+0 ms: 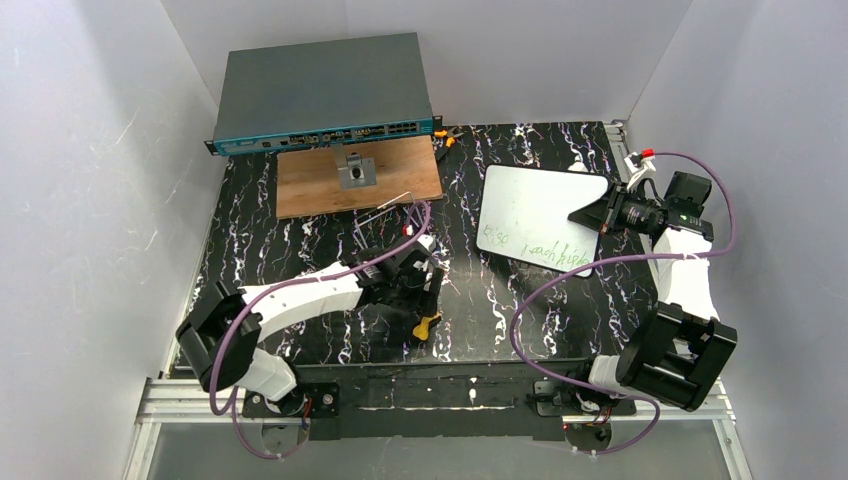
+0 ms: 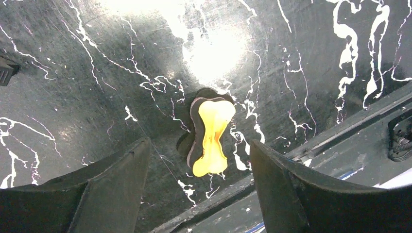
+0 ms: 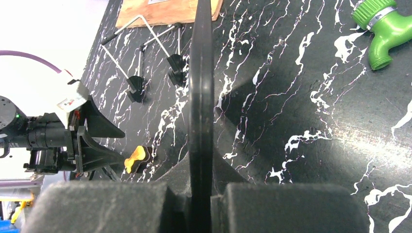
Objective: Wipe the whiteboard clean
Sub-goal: Pick up the whiteboard eraser from the center of the board.
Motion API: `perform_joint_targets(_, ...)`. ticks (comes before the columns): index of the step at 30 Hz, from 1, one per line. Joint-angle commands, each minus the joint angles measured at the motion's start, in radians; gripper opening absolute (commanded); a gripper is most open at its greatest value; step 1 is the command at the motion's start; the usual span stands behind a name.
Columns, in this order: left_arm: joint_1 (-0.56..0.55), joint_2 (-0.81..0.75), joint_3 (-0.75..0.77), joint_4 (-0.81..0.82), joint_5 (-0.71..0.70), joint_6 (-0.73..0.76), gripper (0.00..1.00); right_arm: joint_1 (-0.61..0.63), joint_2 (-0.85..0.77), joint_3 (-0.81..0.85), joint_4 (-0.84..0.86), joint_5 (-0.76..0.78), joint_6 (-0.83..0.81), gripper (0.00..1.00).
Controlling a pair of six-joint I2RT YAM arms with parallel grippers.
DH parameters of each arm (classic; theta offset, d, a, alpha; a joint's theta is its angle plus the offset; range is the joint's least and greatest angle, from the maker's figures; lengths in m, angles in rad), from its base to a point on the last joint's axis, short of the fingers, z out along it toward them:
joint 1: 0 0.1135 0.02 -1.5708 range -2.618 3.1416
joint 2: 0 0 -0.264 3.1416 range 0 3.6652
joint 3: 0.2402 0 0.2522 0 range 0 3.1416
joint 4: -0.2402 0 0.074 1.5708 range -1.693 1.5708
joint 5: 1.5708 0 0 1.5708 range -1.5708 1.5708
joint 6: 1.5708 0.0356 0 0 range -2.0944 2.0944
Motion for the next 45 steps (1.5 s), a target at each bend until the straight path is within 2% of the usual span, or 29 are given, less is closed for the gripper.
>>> perform_joint_targets(1,0.002,-0.045,-0.044,0.063,0.037,0.010,0.73,0.005,-0.040,0.009,0.031,-0.075,-0.007,0.01)
perform_joint_targets(4,-0.018,0.005,-0.022,0.026,0.037,0.017,0.71,0.008,-0.039,0.009,0.031,-0.075,-0.006,0.01)
perform_joint_targets(9,-0.074,0.066,0.027,-0.025,-0.056,0.010,0.68,0.006,-0.036,0.009,0.030,-0.074,-0.009,0.01)
perform_joint_targets(18,-0.120,0.156,0.090,-0.110,-0.135,-0.007,0.55,0.007,-0.034,0.010,0.029,-0.074,-0.010,0.01)
perform_joint_targets(21,-0.125,0.176,0.101,-0.119,-0.155,-0.016,0.47,0.007,-0.034,0.009,0.029,-0.074,-0.009,0.01)
perform_joint_targets(26,-0.133,0.203,0.120,-0.125,-0.164,-0.014,0.45,0.006,-0.035,0.009,0.027,-0.074,-0.011,0.01)
perform_joint_targets(28,-0.134,0.207,0.123,-0.124,-0.165,-0.015,0.38,0.007,-0.034,0.009,0.028,-0.074,-0.011,0.01)
perform_joint_targets(32,-0.136,0.209,0.122,-0.124,-0.170,-0.015,0.34,0.008,-0.034,0.009,0.026,-0.077,-0.014,0.01)
perform_joint_targets(34,-0.136,0.205,0.120,-0.122,-0.170,-0.017,0.25,0.011,-0.036,0.008,0.023,-0.077,-0.016,0.01)
perform_joint_targets(37,-0.136,0.182,0.104,-0.103,-0.164,-0.008,0.01,0.020,-0.036,0.008,0.013,-0.078,-0.027,0.01)
perform_joint_targets(40,-0.136,0.100,0.046,-0.041,-0.158,0.003,0.00,0.040,-0.035,0.006,-0.030,-0.082,-0.067,0.01)
perform_joint_targets(45,-0.134,-0.161,-0.149,0.175,-0.192,0.009,0.00,0.092,-0.041,-0.002,-0.155,-0.104,-0.179,0.01)
